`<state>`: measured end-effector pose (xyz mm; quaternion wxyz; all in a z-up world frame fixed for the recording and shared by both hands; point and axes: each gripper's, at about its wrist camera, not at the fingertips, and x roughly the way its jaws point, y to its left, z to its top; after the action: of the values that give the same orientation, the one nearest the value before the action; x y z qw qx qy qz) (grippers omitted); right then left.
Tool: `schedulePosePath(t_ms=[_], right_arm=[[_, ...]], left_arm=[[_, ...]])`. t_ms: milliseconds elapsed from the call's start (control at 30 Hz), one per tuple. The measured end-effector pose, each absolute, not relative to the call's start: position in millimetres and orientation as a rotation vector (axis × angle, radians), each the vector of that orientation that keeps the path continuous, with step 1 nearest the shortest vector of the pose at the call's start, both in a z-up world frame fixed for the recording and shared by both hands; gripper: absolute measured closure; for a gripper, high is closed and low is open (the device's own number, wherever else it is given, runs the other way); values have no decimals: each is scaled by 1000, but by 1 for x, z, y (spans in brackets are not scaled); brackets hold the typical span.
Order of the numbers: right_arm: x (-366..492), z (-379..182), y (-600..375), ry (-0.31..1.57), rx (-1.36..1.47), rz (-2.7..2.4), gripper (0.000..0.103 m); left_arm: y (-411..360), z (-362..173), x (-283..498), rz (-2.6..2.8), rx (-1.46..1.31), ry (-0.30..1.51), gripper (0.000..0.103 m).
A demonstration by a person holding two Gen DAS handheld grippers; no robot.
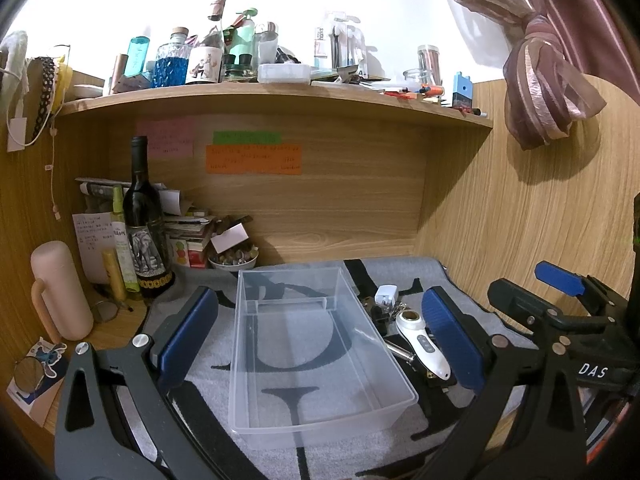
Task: Organize rigid objects
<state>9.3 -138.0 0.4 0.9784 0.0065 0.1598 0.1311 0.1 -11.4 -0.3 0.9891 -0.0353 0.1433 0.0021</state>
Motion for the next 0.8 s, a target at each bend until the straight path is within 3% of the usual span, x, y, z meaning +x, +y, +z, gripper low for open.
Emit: schedulePosePath(t_ms=[800], right_arm=[[8,3,-136,321,18,267,0]], left_arm=[[-15,0,1,-1,-65,291,0]])
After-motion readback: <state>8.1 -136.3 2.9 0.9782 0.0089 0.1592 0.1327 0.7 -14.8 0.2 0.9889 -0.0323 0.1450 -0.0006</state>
